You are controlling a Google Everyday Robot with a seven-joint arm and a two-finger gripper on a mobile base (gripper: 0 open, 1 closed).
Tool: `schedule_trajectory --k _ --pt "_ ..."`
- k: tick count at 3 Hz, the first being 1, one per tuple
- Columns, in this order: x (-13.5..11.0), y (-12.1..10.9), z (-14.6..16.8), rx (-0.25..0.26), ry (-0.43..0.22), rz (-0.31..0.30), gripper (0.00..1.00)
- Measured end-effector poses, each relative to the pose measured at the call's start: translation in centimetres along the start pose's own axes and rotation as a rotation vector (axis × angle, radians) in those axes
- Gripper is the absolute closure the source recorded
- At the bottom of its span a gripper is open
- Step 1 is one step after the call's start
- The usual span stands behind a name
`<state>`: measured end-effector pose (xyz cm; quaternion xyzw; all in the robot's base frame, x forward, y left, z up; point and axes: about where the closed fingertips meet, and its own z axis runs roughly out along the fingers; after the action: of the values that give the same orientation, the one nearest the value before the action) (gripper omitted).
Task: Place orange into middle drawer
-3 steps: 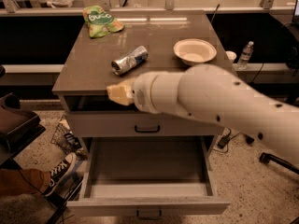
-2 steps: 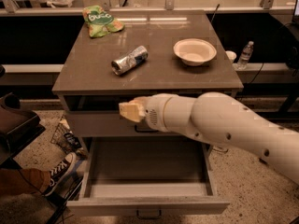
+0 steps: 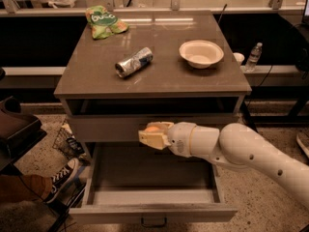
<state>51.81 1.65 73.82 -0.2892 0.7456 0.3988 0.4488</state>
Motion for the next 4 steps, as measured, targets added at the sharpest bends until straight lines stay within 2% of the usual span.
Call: schedule_trajectory --k 1,2,3,4 --pt "5.4 -2.6 1.5 -0.066 0.046 0.047 1.00" --pt "5.4 -2.6 1.5 -0.066 0.046 0.047 1.00" --pt "6.6 -3.3 2.4 -0.070 0.071 0.066 1.00" --pt "13.1 -6.5 4.3 -0.083 0.137 0.137 1.00"
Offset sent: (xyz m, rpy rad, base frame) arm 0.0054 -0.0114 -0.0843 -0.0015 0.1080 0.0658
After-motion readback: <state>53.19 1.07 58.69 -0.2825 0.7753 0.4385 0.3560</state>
